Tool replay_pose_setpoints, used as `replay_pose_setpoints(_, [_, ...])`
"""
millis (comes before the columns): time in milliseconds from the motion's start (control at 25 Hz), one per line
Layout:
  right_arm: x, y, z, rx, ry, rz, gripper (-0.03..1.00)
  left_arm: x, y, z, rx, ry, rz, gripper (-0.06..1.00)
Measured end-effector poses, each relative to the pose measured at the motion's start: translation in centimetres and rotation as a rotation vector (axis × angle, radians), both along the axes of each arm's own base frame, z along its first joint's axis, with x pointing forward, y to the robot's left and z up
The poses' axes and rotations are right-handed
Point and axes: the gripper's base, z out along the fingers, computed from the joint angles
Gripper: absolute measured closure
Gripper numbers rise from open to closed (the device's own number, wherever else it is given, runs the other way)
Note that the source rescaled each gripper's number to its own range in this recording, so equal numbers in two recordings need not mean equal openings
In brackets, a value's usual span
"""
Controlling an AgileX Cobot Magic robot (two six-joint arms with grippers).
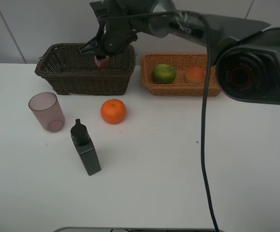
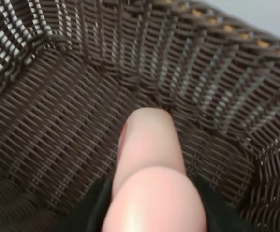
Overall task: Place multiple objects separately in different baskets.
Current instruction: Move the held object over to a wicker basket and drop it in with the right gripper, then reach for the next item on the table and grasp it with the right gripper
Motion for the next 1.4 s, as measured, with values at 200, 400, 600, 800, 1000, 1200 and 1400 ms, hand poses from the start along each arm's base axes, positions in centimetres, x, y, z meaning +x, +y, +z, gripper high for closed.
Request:
replay_pose_setpoints(200, [0.1, 0.2, -0.1, 0.017, -0.018, 0.007, 0.96, 0.0, 0.0, 0.0, 0.000, 0.000, 0.000, -0.02])
replay_pose_setpoints(400, [0.2, 0.2, -0.4, 0.005, -0.023, 0.009, 0.96, 0.0, 0.0, 0.0, 0.000, 0.000, 0.000, -0.02])
replay_pose_setpoints(600, [0.3, 0.2, -0.9, -0.010, -0.022, 0.010, 0.96, 0.0, 0.0, 0.0, 0.000, 0.000, 0.000, -0.02])
replay_pose_setpoints(800, [0.3, 0.1, -0.8, -0.010, -0.023, 0.010, 0.74, 0.0, 0.0, 0.0, 0.000, 0.000, 0.000, -0.02])
replay_pose_setpoints(1000, [0.3, 0.1, -0.6, -0.011, -0.026, 0.010, 0.09, 0.0, 0.0, 0.0, 0.000, 0.000, 0.000, -0.02])
replay_pose_setpoints(1200, [-0.1, -0.2, 1.6, -0.002, -0.037, 0.002, -0.02, 0.0, 0.0, 0.0, 0.000, 0.000, 0.000, -0.02])
replay_pose_setpoints(1400, [-0.9, -1.1, 4.5, -0.015, -0.015, -0.021, -0.03, 0.0, 0.0, 0.0, 0.000, 0.000, 0.000, -0.02])
